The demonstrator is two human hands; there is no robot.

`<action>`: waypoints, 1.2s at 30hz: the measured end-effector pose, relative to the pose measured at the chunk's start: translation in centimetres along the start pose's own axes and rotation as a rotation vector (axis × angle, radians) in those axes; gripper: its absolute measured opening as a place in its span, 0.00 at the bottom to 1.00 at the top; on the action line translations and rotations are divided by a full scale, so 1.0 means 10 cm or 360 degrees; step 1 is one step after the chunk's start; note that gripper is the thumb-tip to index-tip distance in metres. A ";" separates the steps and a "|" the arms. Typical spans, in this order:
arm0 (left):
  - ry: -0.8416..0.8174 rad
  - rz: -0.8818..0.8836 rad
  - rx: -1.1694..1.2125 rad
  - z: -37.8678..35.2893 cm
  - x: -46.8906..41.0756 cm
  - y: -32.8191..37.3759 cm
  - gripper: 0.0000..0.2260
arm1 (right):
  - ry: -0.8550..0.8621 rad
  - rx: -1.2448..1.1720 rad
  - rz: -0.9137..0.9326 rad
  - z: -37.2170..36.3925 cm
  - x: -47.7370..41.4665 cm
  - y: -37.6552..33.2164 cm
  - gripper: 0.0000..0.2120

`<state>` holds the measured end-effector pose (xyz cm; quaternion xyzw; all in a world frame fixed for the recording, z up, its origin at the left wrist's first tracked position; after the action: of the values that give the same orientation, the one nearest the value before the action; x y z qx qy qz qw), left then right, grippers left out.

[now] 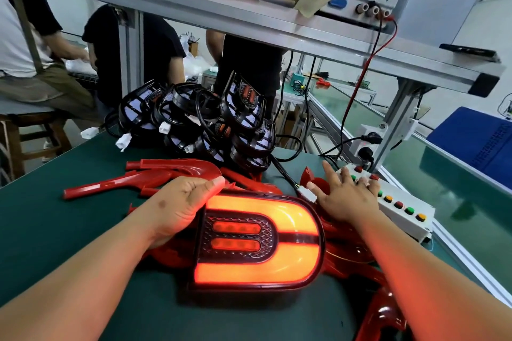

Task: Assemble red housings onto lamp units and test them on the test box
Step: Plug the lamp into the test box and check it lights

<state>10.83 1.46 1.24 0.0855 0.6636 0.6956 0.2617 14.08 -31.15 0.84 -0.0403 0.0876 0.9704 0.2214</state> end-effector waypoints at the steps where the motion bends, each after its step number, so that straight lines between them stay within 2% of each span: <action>1: 0.0029 0.0003 -0.0035 0.02 0.00 -0.01 0.37 | 0.0004 -0.0020 -0.0006 0.01 -0.01 0.00 0.39; 3: 0.0035 0.0013 -0.0048 0.02 -0.01 -0.03 0.36 | -0.0001 -0.0059 0.0000 0.02 -0.01 -0.02 0.40; 6: -0.0011 0.0037 0.0027 -0.03 0.00 -0.02 0.24 | -0.0001 -0.0077 0.0031 -0.01 -0.01 -0.05 0.38; 9: -0.0049 0.0054 0.0108 -0.06 0.01 0.00 0.19 | 0.0015 -0.0069 0.0045 -0.02 -0.03 -0.05 0.35; 36: -0.0056 0.0111 0.0096 -0.03 0.00 -0.04 0.24 | 0.0009 -0.0080 0.0062 -0.05 0.01 -0.05 0.34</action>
<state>10.81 1.19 0.83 0.1284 0.6763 0.6823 0.2462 14.26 -30.75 0.26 -0.0469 0.0645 0.9763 0.2010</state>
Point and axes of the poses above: each hand's wrist, its own x-axis away from the middle knuckle, its own z-axis out of the back of the hand, y = z × x, the point moved 10 cm from there along -x, towards the middle knuckle, and after that the axes turned 4 degrees about -z, right-handed, at the moved point
